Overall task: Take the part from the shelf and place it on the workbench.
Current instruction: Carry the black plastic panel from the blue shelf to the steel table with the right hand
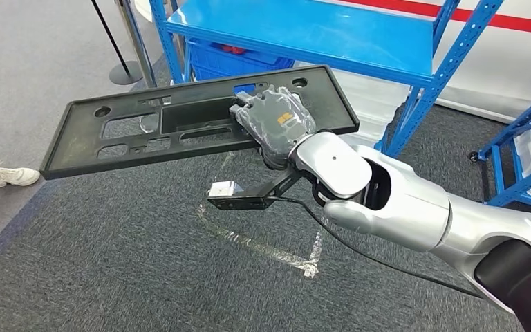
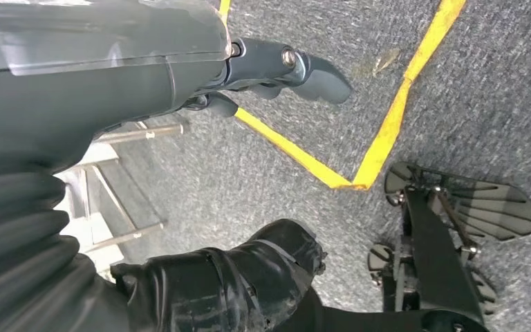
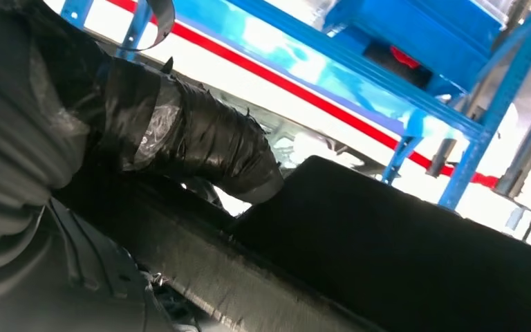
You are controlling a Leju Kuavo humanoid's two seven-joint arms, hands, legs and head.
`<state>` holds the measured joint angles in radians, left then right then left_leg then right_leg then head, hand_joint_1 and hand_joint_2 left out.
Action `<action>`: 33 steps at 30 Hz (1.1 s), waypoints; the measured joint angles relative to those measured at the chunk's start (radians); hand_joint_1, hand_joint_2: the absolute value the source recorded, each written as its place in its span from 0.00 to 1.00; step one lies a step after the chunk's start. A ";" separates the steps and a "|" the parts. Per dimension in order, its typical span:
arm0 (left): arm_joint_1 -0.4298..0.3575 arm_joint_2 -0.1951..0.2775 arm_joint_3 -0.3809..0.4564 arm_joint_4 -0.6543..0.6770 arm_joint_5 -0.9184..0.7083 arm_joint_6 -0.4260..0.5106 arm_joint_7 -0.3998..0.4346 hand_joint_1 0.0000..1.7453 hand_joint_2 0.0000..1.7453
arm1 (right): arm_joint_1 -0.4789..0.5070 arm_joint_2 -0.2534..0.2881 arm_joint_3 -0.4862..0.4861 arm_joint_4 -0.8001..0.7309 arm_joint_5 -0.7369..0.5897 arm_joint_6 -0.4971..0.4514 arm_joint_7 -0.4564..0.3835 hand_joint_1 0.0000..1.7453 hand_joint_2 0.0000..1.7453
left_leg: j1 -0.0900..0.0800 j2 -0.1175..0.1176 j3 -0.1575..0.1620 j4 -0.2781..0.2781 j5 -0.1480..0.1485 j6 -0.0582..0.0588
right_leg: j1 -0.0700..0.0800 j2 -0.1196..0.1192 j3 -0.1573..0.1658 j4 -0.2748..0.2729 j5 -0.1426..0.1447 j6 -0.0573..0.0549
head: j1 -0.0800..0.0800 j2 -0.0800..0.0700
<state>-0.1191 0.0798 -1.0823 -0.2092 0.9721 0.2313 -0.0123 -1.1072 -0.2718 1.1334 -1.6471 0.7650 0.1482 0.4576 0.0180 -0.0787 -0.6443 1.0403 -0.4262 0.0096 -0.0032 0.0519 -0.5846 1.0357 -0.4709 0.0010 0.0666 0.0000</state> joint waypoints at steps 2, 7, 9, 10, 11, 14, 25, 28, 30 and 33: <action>0.005 0.002 0.000 0.000 0.000 0.001 0.003 0.00 1.00 | 0.002 0.000 0.000 0.000 0.001 0.000 -0.005 1.00 1.00 | 0.001 -0.007 -0.008 0.001 0.004 -0.013 | -0.003 -0.018 -0.001 -0.011 0.007 -0.005 | 0.000 0.000; 0.010 0.004 0.000 0.001 0.000 0.001 0.009 0.00 1.00 | 0.005 0.000 0.001 0.000 0.009 -0.001 -0.012 1.00 1.00 | 0.000 0.061 -0.092 0.203 -0.118 -0.032 | -0.006 -0.070 -0.004 -0.022 0.022 -0.020 | -0.009 0.000; 0.010 0.004 0.000 0.001 0.000 0.001 0.009 0.00 1.00 | 0.007 0.000 0.003 0.001 0.010 0.000 -0.015 1.00 1.00 | 0.001 0.068 -0.092 0.231 -0.117 -0.035 | -0.005 -0.092 -0.009 -0.016 0.021 -0.020 | -0.009 0.000; 0.010 0.004 0.000 0.001 0.000 0.001 0.009 0.00 1.00 | 0.007 0.000 0.005 0.001 0.011 0.001 -0.017 1.00 1.00 | 0.001 0.074 -0.067 0.193 -0.093 -0.034 | -0.005 -0.102 -0.012 -0.011 0.021 -0.019 | -0.010 0.000; 0.010 0.004 0.000 0.001 0.000 0.001 0.009 0.00 1.00 | 0.007 0.000 0.006 0.001 0.011 0.001 -0.019 1.00 1.00 | 0.000 0.088 -0.032 0.132 -0.069 -0.032 | -0.005 -0.112 -0.014 -0.007 0.019 -0.017 | -0.010 0.000; 0.005 0.003 0.000 0.001 0.000 0.000 0.008 0.00 1.00 | 0.005 0.000 0.006 0.001 0.012 0.003 -0.022 1.00 1.00 | -0.015 0.134 0.031 0.010 -0.039 -0.016 | 0.004 -0.139 -0.021 0.003 0.017 -0.007 | -0.009 0.000; 0.001 0.002 -0.001 0.001 0.001 -0.005 0.012 0.00 1.00 | 0.005 -0.012 0.006 0.010 -0.004 0.004 -0.019 1.00 1.00 | -0.007 0.026 0.001 -0.010 0.006 0.029 | -0.002 -0.051 -0.114 0.237 -0.094 0.019 | -0.006 0.000; 0.002 0.002 -0.001 0.001 0.005 -0.005 0.010 0.00 1.00 | 0.005 -0.014 0.006 0.017 -0.005 0.000 -0.015 1.00 1.00 | -0.005 -0.011 -0.005 -0.009 0.013 0.020 | -0.004 0.011 -0.014 0.046 -0.011 0.001 | -0.007 0.000; 0.001 0.003 0.000 0.001 0.009 -0.005 0.007 0.00 1.00 | 0.005 -0.014 0.006 0.023 -0.006 -0.003 -0.015 1.00 1.00 | 0.001 -0.031 -0.017 -0.010 0.022 0.007 | -0.002 0.036 0.009 -0.007 -0.004 -0.005 | -0.007 0.000; 0.001 0.007 0.000 0.002 0.012 -0.005 0.010 0.00 1.00 | 0.005 -0.011 0.006 0.029 -0.007 -0.005 -0.015 1.00 1.00 | 0.004 -0.043 -0.029 -0.014 0.031 -0.015 | -0.007 0.000 0.017 -0.031 0.009 -0.010 | -0.005 0.000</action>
<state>-0.1177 0.0866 -1.0826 -0.2077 0.9842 0.2258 -0.0024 -1.1023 -0.2830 1.1395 -1.6177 0.7584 0.1428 0.4421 0.0224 -0.1214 -0.6734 1.0264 -0.3953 -0.0053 -0.0099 0.0523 -0.5672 1.0047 -0.4622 -0.0095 0.0620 0.0000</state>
